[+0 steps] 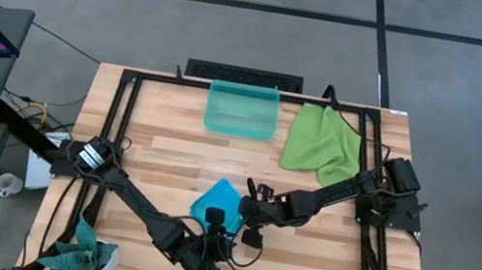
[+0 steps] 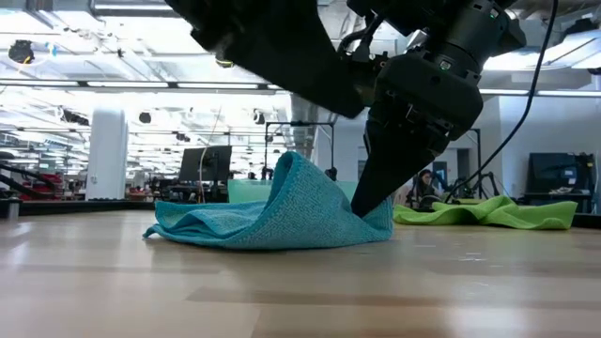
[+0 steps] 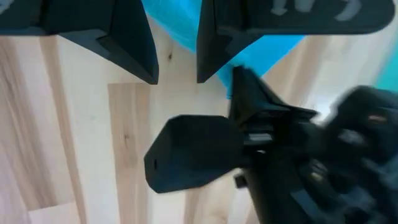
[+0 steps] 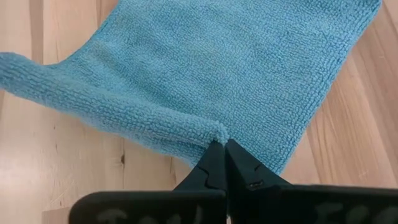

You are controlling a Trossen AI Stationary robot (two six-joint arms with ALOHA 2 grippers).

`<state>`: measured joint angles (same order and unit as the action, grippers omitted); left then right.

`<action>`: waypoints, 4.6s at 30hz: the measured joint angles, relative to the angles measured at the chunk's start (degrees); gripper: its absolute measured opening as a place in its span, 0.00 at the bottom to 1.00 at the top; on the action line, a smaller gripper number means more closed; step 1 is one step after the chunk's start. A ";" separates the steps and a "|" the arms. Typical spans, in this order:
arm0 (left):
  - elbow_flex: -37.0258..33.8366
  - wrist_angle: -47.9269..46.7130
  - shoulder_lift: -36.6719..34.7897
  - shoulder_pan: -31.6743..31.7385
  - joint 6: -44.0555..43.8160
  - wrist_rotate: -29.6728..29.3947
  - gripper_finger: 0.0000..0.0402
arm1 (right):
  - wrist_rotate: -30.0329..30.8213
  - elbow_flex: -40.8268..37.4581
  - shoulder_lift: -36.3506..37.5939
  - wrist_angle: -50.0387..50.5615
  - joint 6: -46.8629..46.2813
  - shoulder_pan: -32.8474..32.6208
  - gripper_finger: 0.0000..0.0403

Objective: Roll microfiber towels into tight, uniform cylinder then place into a basket
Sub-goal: Roll the blue microfiber cloth

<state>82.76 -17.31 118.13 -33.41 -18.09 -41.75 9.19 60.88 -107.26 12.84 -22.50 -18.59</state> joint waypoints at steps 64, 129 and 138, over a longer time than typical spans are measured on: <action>-6.25 -6.79 0.13 1.64 -25.73 11.77 0.26 | -3.11 0.63 5.65 3.72 0.46 2.68 0.33; -6.14 -16.62 0.04 1.60 -23.58 11.46 0.26 | 6.20 -3.91 7.18 -5.62 13.61 -5.37 0.29; -6.17 -16.62 0.04 1.62 -23.58 11.53 0.26 | 5.89 -3.93 3.19 -6.34 15.03 -3.00 0.29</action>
<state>76.60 -33.93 118.17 -31.79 -41.67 -30.22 15.08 56.95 -104.08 6.50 -7.48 -21.59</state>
